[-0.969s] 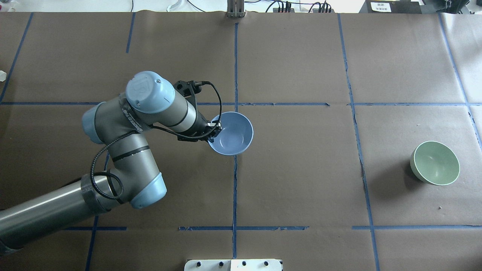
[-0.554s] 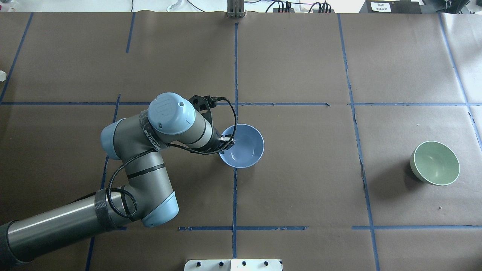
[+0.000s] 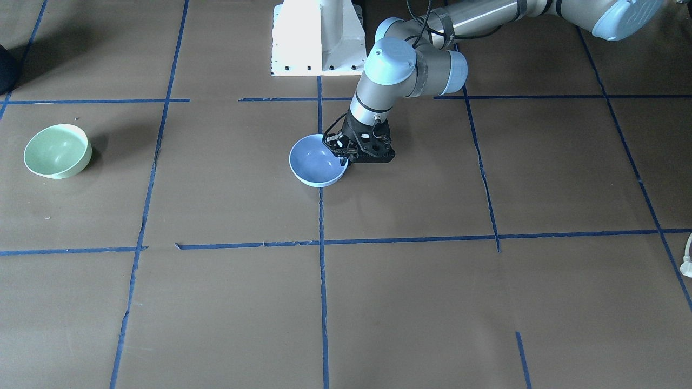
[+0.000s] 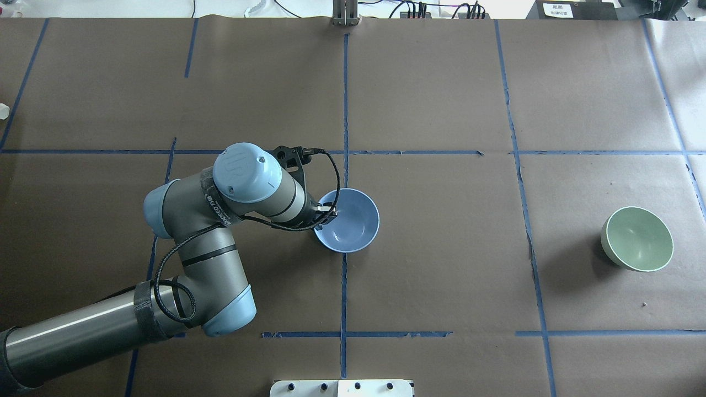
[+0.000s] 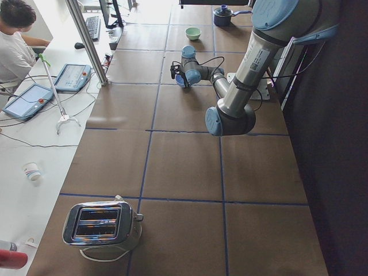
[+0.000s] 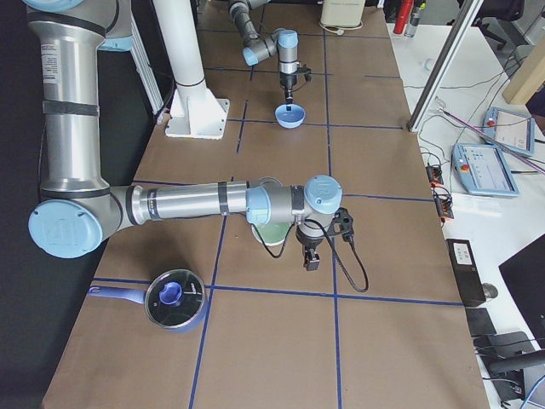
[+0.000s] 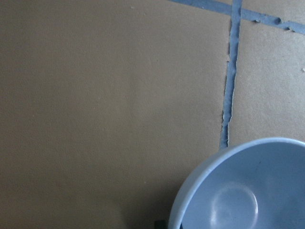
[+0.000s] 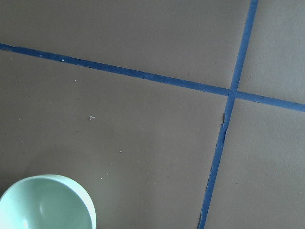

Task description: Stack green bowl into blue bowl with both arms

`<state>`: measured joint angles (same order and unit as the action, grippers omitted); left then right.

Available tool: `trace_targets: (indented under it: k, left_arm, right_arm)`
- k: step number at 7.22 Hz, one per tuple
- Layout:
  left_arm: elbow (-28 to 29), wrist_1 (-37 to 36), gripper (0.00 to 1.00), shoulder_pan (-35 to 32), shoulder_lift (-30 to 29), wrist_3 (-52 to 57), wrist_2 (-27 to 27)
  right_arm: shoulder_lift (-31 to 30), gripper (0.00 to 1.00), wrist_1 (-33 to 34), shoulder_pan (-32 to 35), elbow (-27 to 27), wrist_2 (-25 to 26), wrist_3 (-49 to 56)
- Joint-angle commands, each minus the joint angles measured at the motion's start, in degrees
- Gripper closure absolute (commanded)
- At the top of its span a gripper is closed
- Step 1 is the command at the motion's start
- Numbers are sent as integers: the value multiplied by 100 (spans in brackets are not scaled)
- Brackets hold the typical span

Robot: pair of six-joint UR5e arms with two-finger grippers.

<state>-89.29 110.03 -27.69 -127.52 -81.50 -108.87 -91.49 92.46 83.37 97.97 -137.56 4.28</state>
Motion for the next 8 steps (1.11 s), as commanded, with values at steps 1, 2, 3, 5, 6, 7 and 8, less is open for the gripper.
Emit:
trace_targets:
  k: [1, 2, 3, 5, 6, 7, 8]
  left_arm:
    - [-140, 9, 0, -34, -1, -15, 15]
    - [-454, 10, 0, -122, -1, -50, 146]
    - [-806, 1, 0, -358, 25, -59, 147]
    - [-941, 10, 0, -535, 104, -59, 138]
    - [-941, 10, 0, -553, 113, -59, 138]
    - [-932, 10, 0, -553, 122, -51, 147]
    - [-932, 10, 0, -614, 113, -59, 138]
  right_arm:
    - [0, 0, -96, -66, 3, -52, 3]
    - [-9, 0, -410, -241, -23, -35, -14]
    - [-26, 0, -483, -443, -41, -26, -415]
    - [-610, 0, -1958, -873, -41, 0, -1817]
    - [-824, 0, -3187, -1276, -58, 122, -3243]
    - [-1044, 1, -4122, -1836, -102, 524, -4180]
    - [-1081, 1, -4418, -2120, -250, 658, -4546]
